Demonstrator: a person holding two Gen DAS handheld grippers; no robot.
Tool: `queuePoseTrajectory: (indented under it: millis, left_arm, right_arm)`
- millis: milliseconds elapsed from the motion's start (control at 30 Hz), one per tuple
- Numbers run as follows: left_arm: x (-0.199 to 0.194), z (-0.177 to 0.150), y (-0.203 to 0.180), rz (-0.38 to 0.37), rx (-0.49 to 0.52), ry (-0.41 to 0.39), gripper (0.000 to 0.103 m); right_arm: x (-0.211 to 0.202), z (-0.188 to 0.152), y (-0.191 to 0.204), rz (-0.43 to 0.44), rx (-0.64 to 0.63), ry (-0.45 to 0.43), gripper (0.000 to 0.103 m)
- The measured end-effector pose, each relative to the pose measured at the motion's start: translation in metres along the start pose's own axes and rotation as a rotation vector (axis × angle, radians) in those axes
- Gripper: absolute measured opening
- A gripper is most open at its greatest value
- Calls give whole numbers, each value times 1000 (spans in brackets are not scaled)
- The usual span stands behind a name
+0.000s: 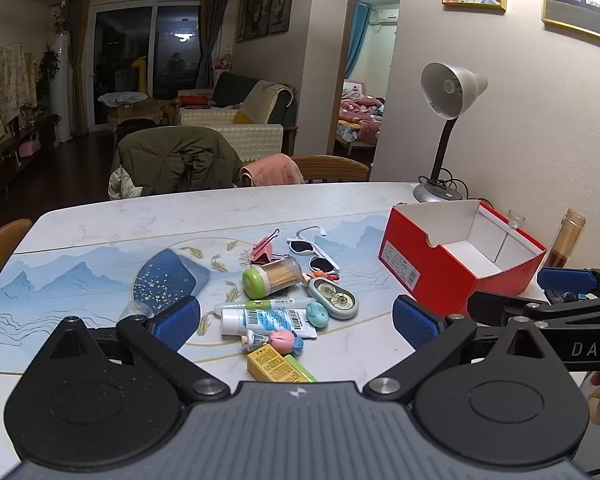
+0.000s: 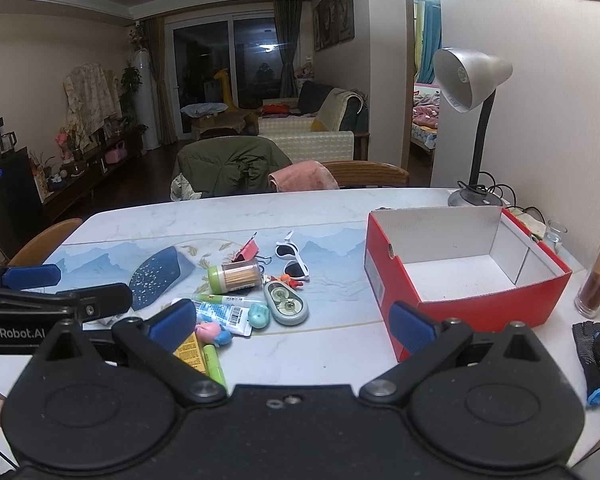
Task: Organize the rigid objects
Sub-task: 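Grasp the blue-bead glass vial with the left gripper while the right grasps the yellow carton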
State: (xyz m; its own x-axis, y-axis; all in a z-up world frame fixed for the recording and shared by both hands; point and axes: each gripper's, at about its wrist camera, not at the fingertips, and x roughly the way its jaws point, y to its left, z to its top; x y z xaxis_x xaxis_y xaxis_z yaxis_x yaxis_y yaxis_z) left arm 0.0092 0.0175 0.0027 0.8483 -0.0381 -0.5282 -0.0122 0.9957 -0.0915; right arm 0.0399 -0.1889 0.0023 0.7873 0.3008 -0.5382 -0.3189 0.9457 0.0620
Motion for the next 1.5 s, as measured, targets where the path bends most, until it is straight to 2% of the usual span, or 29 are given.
queuePoseTrajectory:
  millis: [333,433,667,800,867,1067,1367,1500]
  left_arm:
    - [12,1,12,-9,-24,15,103]
    - [21,2,23,-26,-60,28,103]
    - [53,-1,67,13,-122,46,103]
    - [73,-4,98,68,-128,63,103]
    - [85,-6,113,125,-111,85,103]
    - [118,-20,154,205,-95,153,103]
    - [157,-37,171,202,-39,239,103]
    - [166,-43,171,206,-17,257,102]
  right_arm:
    - [16,1,6,11,-19,16,103]
    - [23,0,11,21,-42,26,103]
    - [53,1,29,78,-118,69,102]
    - [77,-2,43,131,-165,117,102]
    - [89,-6,51,162,-187,143,101]
    - [120,-17,76,230,-252,233,96]
    - [158,-35,103,292,-309,345,86]
    - [175,-43,107,289,-311,389,73]
